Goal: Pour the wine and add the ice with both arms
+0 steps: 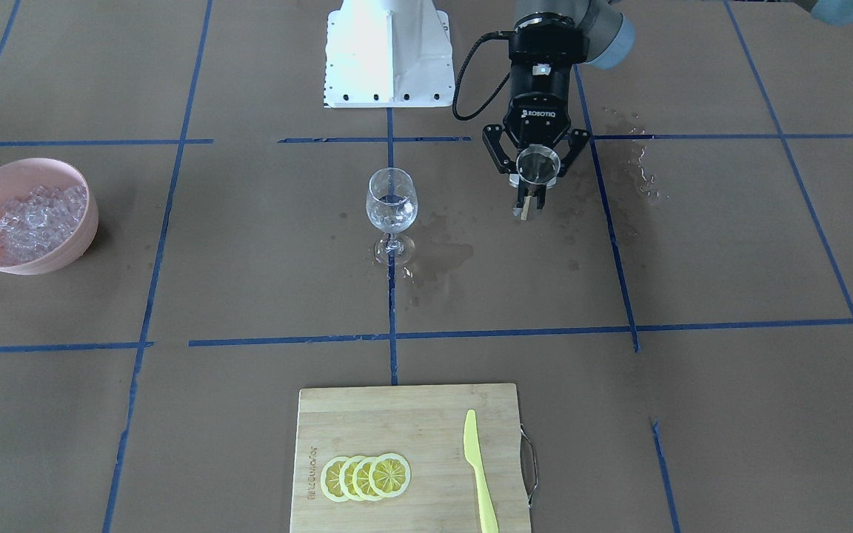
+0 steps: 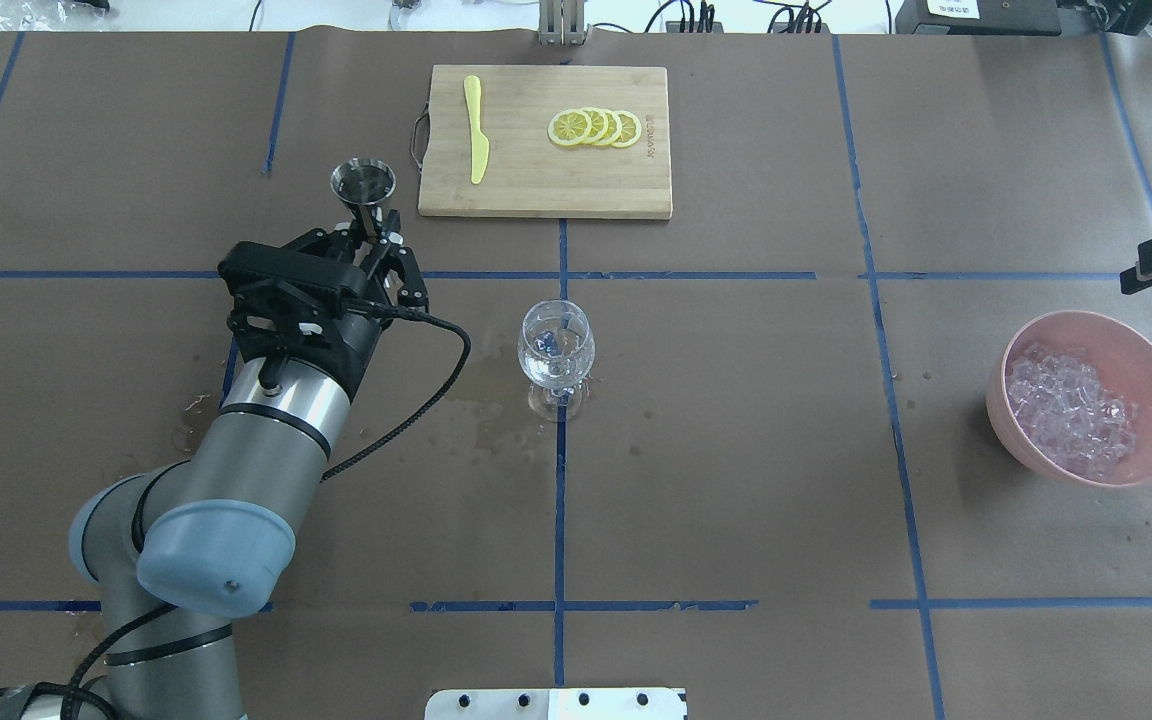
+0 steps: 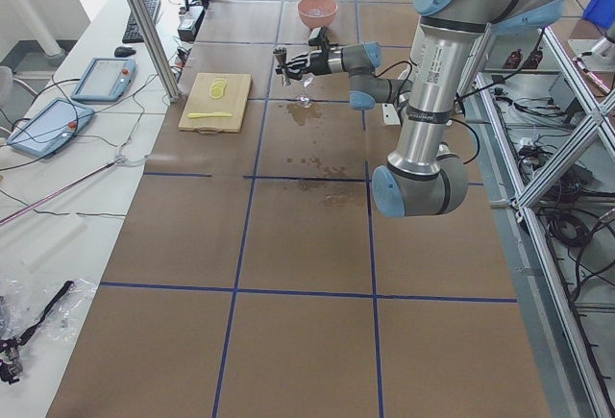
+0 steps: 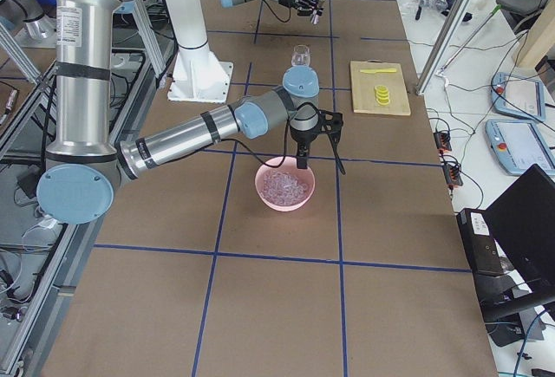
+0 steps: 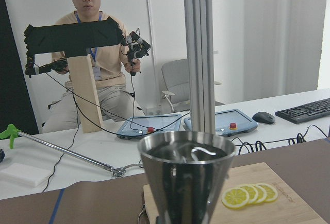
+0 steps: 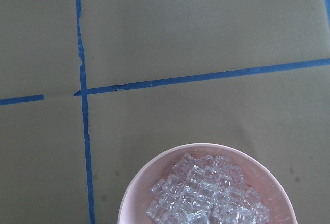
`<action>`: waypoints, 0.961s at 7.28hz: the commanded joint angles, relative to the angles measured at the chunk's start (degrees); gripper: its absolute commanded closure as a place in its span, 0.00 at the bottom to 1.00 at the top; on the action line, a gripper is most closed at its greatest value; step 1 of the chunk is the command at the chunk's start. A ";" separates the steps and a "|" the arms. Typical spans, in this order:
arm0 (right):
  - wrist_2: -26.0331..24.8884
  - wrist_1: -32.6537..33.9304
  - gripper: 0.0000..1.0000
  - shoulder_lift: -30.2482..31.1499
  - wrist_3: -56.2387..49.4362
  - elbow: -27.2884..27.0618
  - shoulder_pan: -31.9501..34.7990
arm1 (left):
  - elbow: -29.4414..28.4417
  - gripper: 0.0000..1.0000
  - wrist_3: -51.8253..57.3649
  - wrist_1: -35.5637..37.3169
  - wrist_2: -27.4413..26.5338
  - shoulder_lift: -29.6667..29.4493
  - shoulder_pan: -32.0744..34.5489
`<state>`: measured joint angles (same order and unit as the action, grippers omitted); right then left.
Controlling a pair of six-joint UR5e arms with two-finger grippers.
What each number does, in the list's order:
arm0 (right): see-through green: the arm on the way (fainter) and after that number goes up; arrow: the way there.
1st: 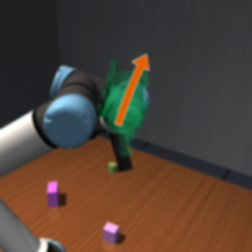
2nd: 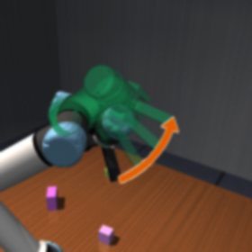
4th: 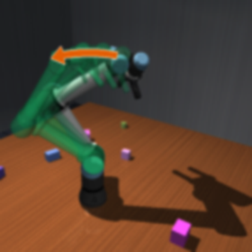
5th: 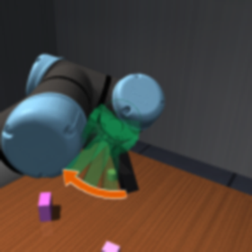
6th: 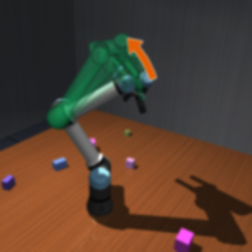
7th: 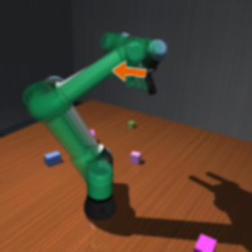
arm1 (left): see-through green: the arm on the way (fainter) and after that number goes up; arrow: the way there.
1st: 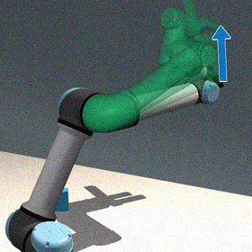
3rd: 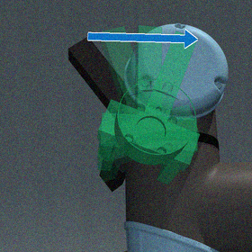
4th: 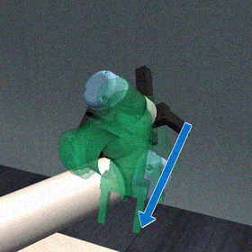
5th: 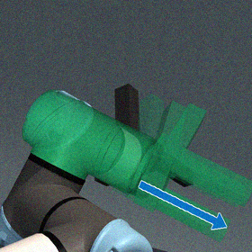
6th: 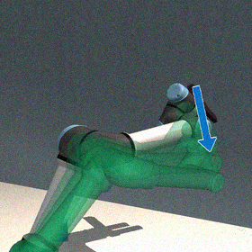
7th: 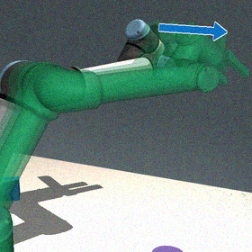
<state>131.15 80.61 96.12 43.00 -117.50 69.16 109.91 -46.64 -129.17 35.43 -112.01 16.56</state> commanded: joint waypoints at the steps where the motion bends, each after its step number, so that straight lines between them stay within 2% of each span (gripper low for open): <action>1: -1.86 -5.11 0.00 2.41 4.89 -0.19 -3.14 | -1.54 1.00 0.40 1.46 0.08 -2.68 -2.93; 2: -2.12 -5.20 0.00 2.75 4.99 -0.19 -3.76 | -1.89 1.00 0.49 3.21 0.08 -3.47 -4.07; 3: -3.69 -5.20 0.00 3.19 5.51 -0.45 -4.64 | -1.72 1.00 6.67 4.27 0.08 -4.87 -4.25; 5: -5.81 -5.29 0.00 3.55 6.31 -0.54 -6.66 | -2.33 1.00 8.83 4.28 0.08 -4.89 -4.87; 7: -5.82 -5.29 0.00 4.16 6.22 -0.72 -6.93 | -3.90 1.00 10.07 4.28 -0.01 -5.76 -6.44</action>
<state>125.50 75.34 100.00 49.24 -118.14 62.45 107.06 -37.22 -124.92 35.49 -117.13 11.06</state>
